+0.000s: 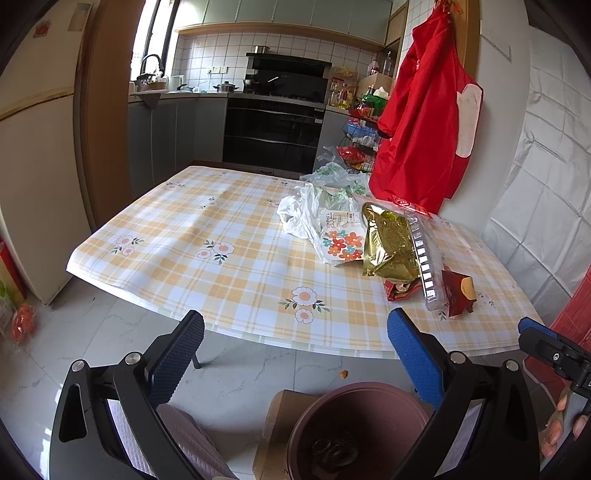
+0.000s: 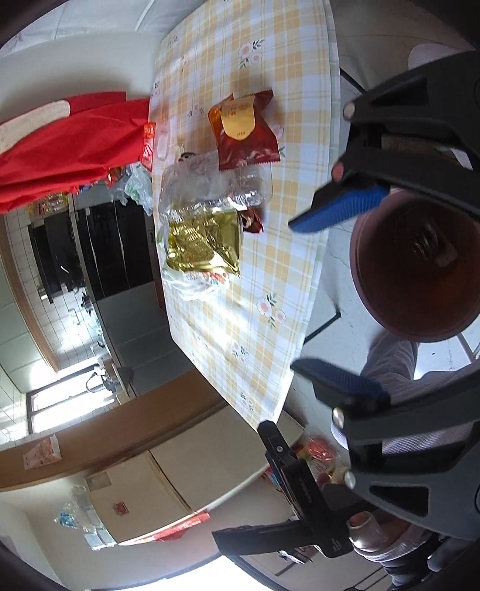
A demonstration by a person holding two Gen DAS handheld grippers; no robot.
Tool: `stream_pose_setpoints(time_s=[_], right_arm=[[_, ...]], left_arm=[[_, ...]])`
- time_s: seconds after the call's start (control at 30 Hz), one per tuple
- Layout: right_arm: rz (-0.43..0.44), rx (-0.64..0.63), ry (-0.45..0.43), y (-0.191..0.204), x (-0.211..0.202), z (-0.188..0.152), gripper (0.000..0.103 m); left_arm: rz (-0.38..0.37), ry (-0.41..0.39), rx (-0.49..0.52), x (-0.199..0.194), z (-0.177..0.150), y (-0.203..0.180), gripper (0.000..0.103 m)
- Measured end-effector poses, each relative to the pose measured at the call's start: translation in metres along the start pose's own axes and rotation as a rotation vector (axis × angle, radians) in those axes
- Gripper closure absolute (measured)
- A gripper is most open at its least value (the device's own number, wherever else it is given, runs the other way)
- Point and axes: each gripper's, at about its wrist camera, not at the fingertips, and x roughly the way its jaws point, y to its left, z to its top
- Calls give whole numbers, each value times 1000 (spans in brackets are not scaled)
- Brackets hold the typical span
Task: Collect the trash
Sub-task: 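Move both grippers back over the remaining trash on the table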
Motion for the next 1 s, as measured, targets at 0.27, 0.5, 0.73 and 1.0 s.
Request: stream_pose_setpoints(time_s=[0.27,0.5,0.73,1.0], right_arm=[[-124,38,-28,-16,-4,3,6],[-186,57,-34,-39,-6,5,6],[-244,106,-49,-69,-7,9,6],[-278,130,-41,-96,0,10,6]], left_arm=[[3,6,-8,3,-1,2,6],[6,33,-2,13,-3,1,6],[-1,50,27,27,0,-10,6],[-41,70,66,46,9,-33,6]])
